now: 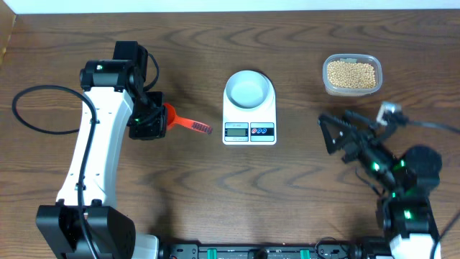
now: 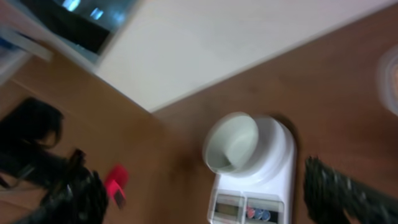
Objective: Scoop item into bowl and weigh 50g on scale
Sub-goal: 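Reach the right gripper to the scoop handle above the scale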
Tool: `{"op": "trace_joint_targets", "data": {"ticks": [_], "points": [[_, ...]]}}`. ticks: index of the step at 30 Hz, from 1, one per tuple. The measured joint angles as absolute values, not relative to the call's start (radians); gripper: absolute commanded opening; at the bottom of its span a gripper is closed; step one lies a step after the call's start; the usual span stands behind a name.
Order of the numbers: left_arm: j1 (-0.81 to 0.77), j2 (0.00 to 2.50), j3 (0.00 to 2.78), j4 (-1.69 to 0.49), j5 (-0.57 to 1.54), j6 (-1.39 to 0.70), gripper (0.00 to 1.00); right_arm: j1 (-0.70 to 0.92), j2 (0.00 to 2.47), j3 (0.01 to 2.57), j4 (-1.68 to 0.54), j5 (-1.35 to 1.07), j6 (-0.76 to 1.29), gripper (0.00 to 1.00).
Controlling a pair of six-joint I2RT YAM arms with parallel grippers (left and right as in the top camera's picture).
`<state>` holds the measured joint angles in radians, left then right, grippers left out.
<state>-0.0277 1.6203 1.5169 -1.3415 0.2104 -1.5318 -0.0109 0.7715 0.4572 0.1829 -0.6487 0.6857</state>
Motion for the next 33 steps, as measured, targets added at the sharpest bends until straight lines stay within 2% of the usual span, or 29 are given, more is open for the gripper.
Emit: {"op": "trace_joint_targets", "data": {"ticks": [4, 9, 13, 19, 27, 33], "points": [[-0.028, 1.62, 1.517, -1.311, 0.269, -1.552, 0.07, -0.01, 0.923, 0.466, 0.413, -0.709, 0.824, 0.99], [-0.028, 1.62, 1.517, -1.268, 0.333, -1.564, 0.07, -0.009, 1.068, 0.472, 0.472, -0.754, 1.074, 0.99], [-0.028, 1.62, 1.517, -1.251, 0.369, -1.568, 0.07, 0.028, 1.155, 0.471, 0.527, -0.759, 1.194, 0.99], [-0.044, 1.62, 1.517, -1.222, 0.392, -1.575, 0.07, 0.163, 1.232, 0.472, 0.649, -0.723, 1.262, 0.97], [-0.14, 1.62, 1.517, -1.208, 0.397, -1.575, 0.07, 0.342, 1.252, 0.472, 0.649, -0.632, 1.284, 0.98], [-0.208, 1.62, 1.517, -1.197, 0.386, -1.578, 0.07, 0.403, 1.252, 0.472, 0.649, -0.596, 1.284, 0.96]]}}
